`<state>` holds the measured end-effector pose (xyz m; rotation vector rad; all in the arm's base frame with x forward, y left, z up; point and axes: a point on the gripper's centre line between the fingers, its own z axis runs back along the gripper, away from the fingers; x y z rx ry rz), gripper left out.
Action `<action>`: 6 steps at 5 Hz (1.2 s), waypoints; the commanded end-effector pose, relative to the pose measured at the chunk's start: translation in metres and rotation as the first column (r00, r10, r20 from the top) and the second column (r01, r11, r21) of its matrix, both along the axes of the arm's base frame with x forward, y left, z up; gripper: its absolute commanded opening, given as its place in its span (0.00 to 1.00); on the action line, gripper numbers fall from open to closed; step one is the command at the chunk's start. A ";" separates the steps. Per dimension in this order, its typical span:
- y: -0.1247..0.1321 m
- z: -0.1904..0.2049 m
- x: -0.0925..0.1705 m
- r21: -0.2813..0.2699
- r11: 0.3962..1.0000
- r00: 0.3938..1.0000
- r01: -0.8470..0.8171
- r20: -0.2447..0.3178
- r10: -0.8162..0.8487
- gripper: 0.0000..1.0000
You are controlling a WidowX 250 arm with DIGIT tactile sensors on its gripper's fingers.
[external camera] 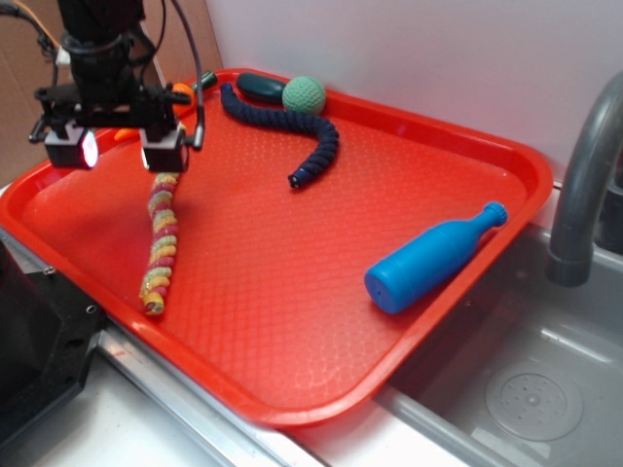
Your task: Grab the multicolored rope.
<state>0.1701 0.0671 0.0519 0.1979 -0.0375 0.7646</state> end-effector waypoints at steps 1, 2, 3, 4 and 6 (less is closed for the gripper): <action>0.008 -0.045 -0.031 -0.081 0.980 0.983 0.183 0.038 -0.181 0.83; 0.002 -0.049 -0.016 -0.098 0.979 0.984 0.177 0.032 -0.175 0.00; -0.001 -0.046 -0.021 -0.130 0.969 0.976 0.211 -0.018 -0.215 0.00; -0.005 -0.009 -0.013 -0.214 0.928 0.949 0.305 -0.006 -0.314 0.00; -0.069 0.091 0.006 -0.205 0.700 0.729 0.684 0.178 -0.661 0.00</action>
